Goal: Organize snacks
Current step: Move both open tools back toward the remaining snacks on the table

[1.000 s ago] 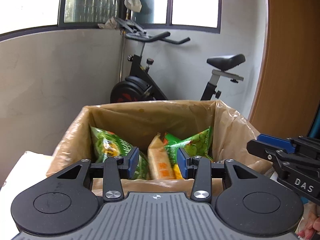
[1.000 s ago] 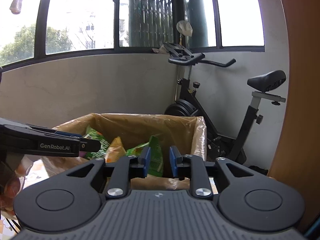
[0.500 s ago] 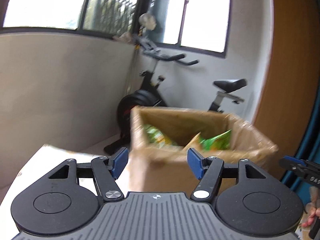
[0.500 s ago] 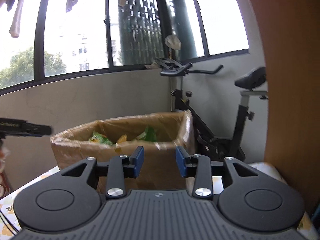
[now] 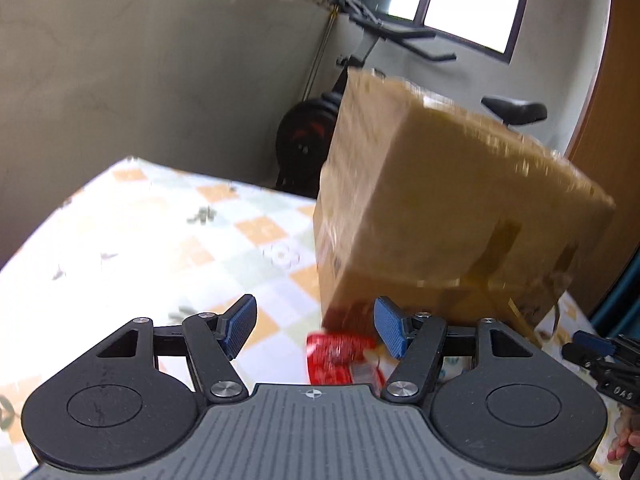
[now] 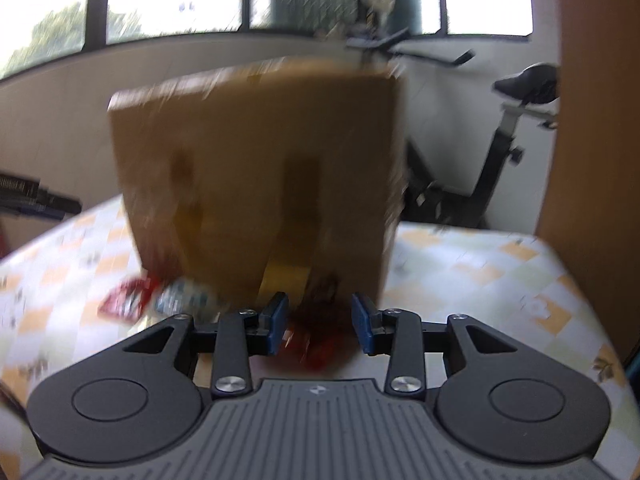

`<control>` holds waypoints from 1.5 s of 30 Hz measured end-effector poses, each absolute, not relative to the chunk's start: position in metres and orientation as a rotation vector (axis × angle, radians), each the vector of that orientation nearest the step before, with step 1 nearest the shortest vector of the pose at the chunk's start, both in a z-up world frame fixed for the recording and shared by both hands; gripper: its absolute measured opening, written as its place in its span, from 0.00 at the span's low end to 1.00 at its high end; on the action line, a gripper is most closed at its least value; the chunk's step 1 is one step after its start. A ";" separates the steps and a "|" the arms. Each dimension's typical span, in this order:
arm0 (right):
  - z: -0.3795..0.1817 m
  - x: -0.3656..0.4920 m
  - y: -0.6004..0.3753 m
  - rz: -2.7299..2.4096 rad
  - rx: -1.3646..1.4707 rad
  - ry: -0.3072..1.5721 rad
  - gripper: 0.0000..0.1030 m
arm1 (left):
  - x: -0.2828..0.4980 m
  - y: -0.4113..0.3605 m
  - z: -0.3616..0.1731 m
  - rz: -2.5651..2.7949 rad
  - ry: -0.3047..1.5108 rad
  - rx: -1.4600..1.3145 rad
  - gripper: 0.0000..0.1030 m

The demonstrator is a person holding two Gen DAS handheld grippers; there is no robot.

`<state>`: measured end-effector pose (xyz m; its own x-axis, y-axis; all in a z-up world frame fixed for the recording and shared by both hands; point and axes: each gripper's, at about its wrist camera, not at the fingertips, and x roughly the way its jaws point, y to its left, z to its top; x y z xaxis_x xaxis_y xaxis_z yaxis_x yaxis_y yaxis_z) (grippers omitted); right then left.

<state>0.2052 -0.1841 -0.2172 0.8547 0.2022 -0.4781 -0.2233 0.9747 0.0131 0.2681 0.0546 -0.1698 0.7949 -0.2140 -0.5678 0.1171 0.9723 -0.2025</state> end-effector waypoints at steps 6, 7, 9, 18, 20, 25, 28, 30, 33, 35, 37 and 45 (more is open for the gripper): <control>-0.240 0.226 -0.158 0.319 -0.172 0.601 0.44 | 0.257 0.055 -0.179 -0.181 0.649 -0.153 0.65; -0.243 0.230 -0.154 0.334 -0.201 0.610 0.46 | 0.254 0.055 -0.177 -0.181 0.649 -0.156 0.65; -0.247 0.236 -0.145 0.360 -0.272 0.617 0.50 | 0.253 0.056 -0.177 -0.181 0.652 -0.162 0.65; -0.259 0.267 -0.129 0.362 -0.391 0.642 0.59 | 0.253 0.057 -0.188 -0.166 0.679 -0.175 0.65; -0.260 0.274 -0.132 0.366 -0.352 0.648 0.62 | 0.253 0.058 -0.190 -0.162 0.682 -0.178 0.65; -0.264 0.284 -0.144 0.354 -0.213 0.671 0.67 | 0.253 0.058 -0.194 -0.154 0.696 -0.180 0.65; -0.264 0.285 -0.155 0.351 -0.135 0.699 0.67 | 0.253 0.057 -0.195 -0.152 0.700 -0.181 0.65; -0.262 0.283 -0.153 0.355 -0.141 0.711 0.67 | 0.253 0.056 -0.195 -0.153 0.701 -0.180 0.65; -0.259 0.276 -0.154 0.374 -0.125 0.726 0.67 | 0.253 0.055 -0.197 -0.151 0.704 -0.181 0.65; -0.257 0.271 -0.153 0.379 -0.114 0.740 0.67 | 0.253 0.053 -0.198 -0.151 0.705 -0.181 0.65; -0.254 0.265 -0.151 0.400 -0.101 0.753 0.67 | 0.254 0.053 -0.198 -0.155 0.709 -0.178 0.65; -0.254 0.263 -0.143 0.405 -0.140 0.754 0.63 | 0.251 0.051 -0.199 -0.163 0.713 -0.172 0.65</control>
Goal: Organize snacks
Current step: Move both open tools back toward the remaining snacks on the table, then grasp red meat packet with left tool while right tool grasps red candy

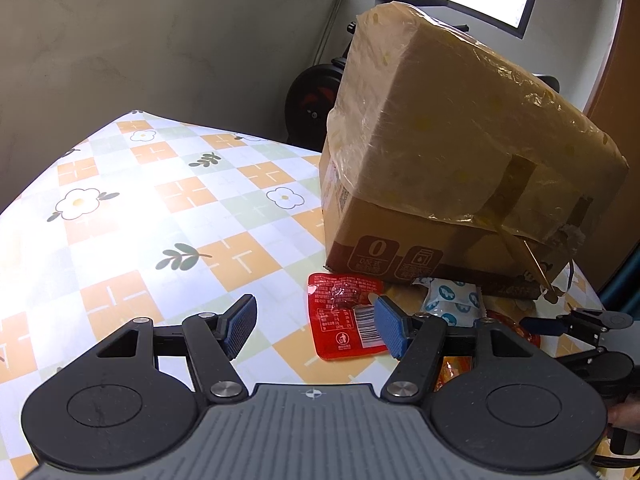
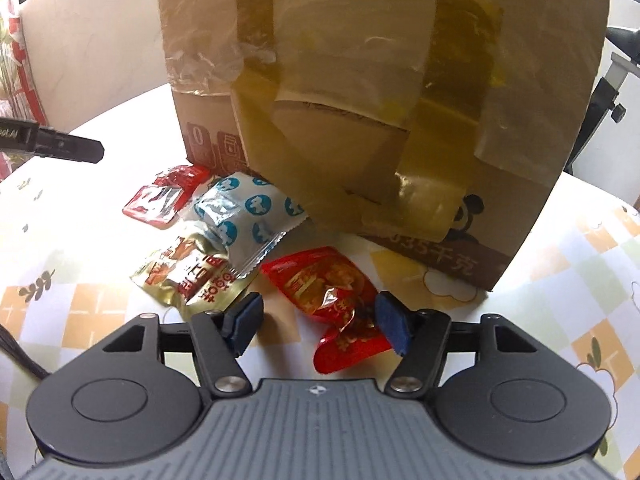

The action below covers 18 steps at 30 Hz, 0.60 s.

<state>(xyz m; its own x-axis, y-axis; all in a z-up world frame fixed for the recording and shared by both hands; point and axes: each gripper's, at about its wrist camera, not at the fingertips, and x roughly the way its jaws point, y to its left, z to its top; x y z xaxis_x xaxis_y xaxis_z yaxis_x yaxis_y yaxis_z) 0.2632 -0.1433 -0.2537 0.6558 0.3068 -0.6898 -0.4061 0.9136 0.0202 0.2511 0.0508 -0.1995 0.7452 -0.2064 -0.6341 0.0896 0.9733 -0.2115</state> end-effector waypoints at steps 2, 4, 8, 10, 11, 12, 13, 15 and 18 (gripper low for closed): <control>-0.255 0.265 -0.147 0.401 -0.139 0.743 0.63 | 0.250 0.051 -0.200 -0.164 0.714 -0.172 0.65; -0.256 0.266 -0.151 0.399 -0.123 0.729 0.63 | 0.250 0.052 -0.200 -0.162 0.718 -0.170 0.65; -0.259 0.262 -0.158 0.373 -0.100 0.689 0.56 | 0.250 0.051 -0.204 -0.157 0.728 -0.164 0.65; -0.262 0.258 -0.160 0.374 -0.081 0.665 0.41 | 0.250 0.049 -0.206 -0.153 0.735 -0.156 0.65; -0.262 0.256 -0.162 0.379 -0.077 0.659 0.38 | 0.251 0.049 -0.207 -0.153 0.738 -0.150 0.65; -0.261 0.253 -0.162 0.378 -0.081 0.649 0.37 | 0.251 0.048 -0.208 -0.153 0.742 -0.144 0.65; -0.261 0.251 -0.162 0.377 -0.085 0.638 0.36 | 0.251 0.047 -0.209 -0.152 0.745 -0.139 0.65; -0.261 0.247 -0.159 0.374 -0.097 0.617 0.32 | 0.252 0.045 -0.211 -0.149 0.750 -0.132 0.65; -0.261 0.243 -0.153 0.358 -0.123 0.589 0.30 | 0.254 0.043 -0.215 -0.142 0.757 -0.125 0.66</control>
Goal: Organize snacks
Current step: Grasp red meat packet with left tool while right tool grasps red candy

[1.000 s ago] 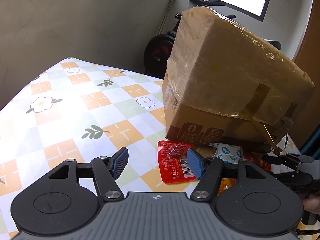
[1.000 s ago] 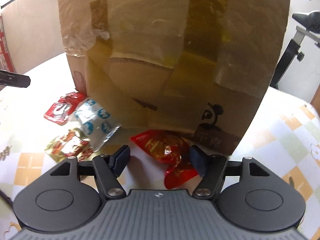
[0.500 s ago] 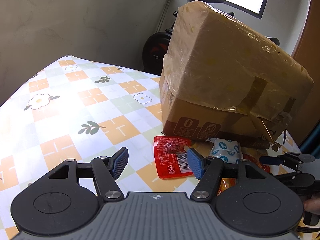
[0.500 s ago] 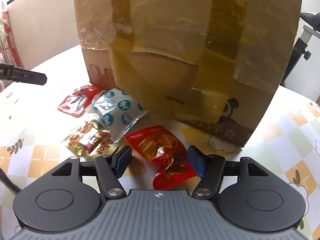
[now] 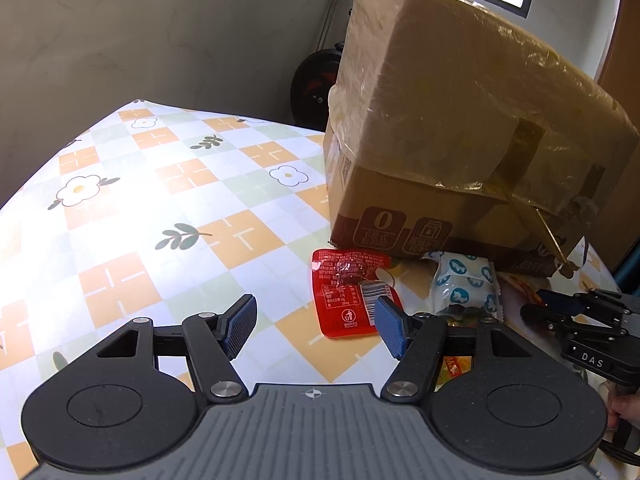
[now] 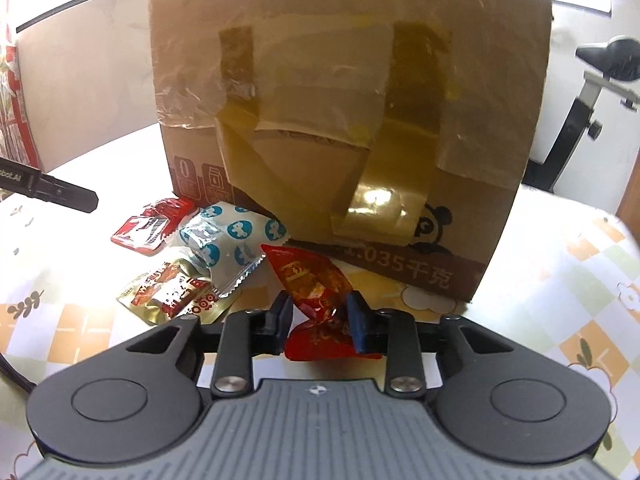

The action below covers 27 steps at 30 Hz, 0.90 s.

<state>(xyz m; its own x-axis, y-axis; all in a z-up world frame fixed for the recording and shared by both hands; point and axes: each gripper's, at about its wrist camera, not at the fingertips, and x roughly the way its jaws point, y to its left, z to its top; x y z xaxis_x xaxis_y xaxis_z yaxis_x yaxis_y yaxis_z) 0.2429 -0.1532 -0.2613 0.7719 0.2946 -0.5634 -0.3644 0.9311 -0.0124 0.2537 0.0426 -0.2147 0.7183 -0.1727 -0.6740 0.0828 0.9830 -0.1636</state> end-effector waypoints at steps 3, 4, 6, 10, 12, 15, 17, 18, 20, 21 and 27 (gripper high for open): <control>-0.261 0.240 -0.151 0.340 -0.140 0.570 0.29 | 0.257 0.038 -0.219 -0.134 0.767 -0.114 0.66; -0.262 0.241 -0.149 0.336 -0.145 0.565 0.29 | 0.259 0.037 -0.220 -0.131 0.771 -0.110 0.66; -0.262 0.241 -0.149 0.343 -0.146 0.563 0.29 | 0.263 0.033 -0.222 -0.132 0.776 -0.110 0.66; -0.262 0.243 -0.151 0.350 -0.142 0.567 0.29 | 0.277 0.024 -0.225 -0.135 0.777 -0.110 0.66; -0.262 0.243 -0.151 0.350 -0.145 0.566 0.29 | 0.288 0.020 -0.228 -0.117 0.779 -0.109 0.66; -0.262 0.244 -0.151 0.351 -0.145 0.568 0.29 | 0.303 0.013 -0.235 -0.094 0.787 -0.114 0.66; -0.262 0.244 -0.151 0.352 -0.153 0.570 0.29 | 0.314 0.007 -0.240 -0.079 0.796 -0.115 0.67; -0.262 0.244 -0.150 0.352 -0.157 0.570 0.29 | 0.317 0.004 -0.240 -0.070 0.787 -0.104 0.67; -0.262 0.245 -0.150 0.352 -0.157 0.570 0.29 | 0.325 -0.004 -0.241 -0.066 0.789 -0.089 0.70; -0.262 0.245 -0.150 0.353 -0.154 0.569 0.29 | 0.328 -0.008 -0.242 -0.063 0.790 -0.079 0.73; -0.262 0.245 -0.153 0.357 -0.139 0.568 0.29 | 0.321 -0.031 -0.249 -0.050 0.779 0.053 0.76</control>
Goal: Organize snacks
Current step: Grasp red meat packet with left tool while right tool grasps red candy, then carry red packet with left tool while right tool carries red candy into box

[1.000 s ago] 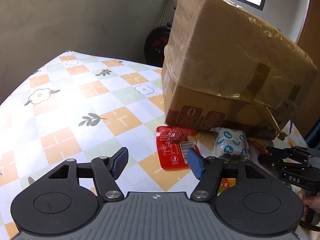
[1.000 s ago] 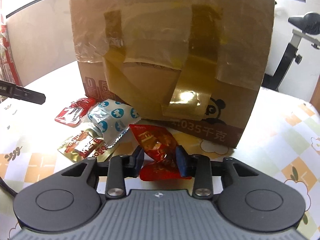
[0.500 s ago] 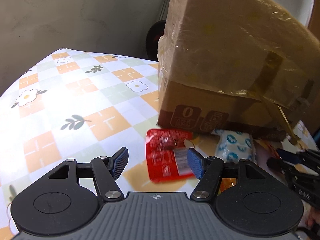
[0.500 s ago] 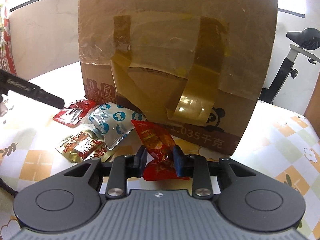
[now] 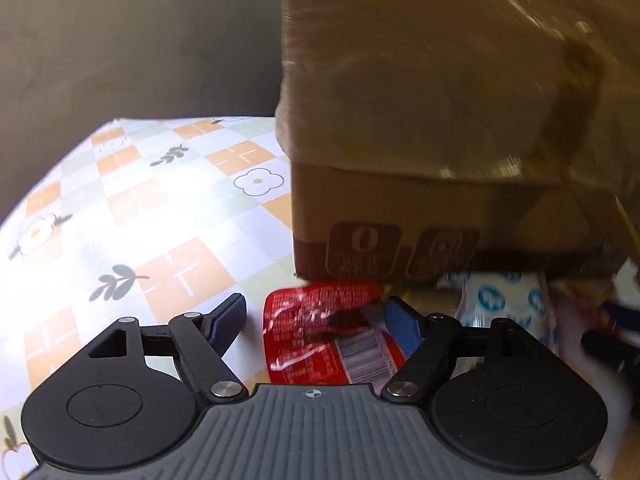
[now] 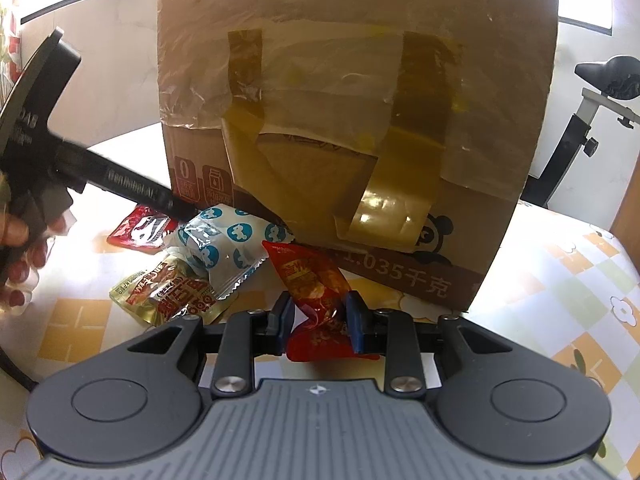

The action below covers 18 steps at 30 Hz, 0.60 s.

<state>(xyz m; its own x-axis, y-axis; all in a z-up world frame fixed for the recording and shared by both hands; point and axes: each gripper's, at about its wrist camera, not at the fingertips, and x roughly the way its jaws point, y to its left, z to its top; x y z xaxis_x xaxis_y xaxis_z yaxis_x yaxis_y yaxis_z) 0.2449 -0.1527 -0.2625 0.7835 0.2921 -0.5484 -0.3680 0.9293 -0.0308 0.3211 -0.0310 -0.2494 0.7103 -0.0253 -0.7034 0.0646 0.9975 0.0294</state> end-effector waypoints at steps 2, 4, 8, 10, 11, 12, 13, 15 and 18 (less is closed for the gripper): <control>-0.262 0.245 -0.153 0.358 -0.139 0.568 0.29 | 0.314 -0.029 -0.249 -0.046 0.768 0.048 0.73; -0.263 0.245 -0.152 0.357 -0.140 0.568 0.29 | 0.307 -0.029 -0.249 -0.037 0.756 0.046 0.63; -0.263 0.245 -0.153 0.355 -0.145 0.567 0.29 | 0.291 -0.026 -0.249 -0.039 0.741 0.033 0.58; -0.263 0.245 -0.152 0.355 -0.145 0.567 0.29 | 0.284 -0.026 -0.249 -0.051 0.733 0.030 0.57; -0.262 0.244 -0.152 0.355 -0.145 0.568 0.29 | 0.285 -0.028 -0.246 -0.053 0.733 0.018 0.57; -0.263 0.245 -0.152 0.355 -0.145 0.567 0.29 | 0.286 -0.028 -0.244 -0.054 0.734 0.001 0.57; -0.263 0.245 -0.152 0.355 -0.145 0.567 0.29 | 0.284 -0.027 -0.242 -0.052 0.732 -0.018 0.57; -0.263 0.245 -0.152 0.354 -0.146 0.566 0.29 | 0.280 -0.025 -0.238 -0.051 0.722 -0.044 0.57; -0.263 0.244 -0.152 0.353 -0.148 0.566 0.29 | 0.274 -0.026 -0.233 -0.056 0.707 -0.052 0.57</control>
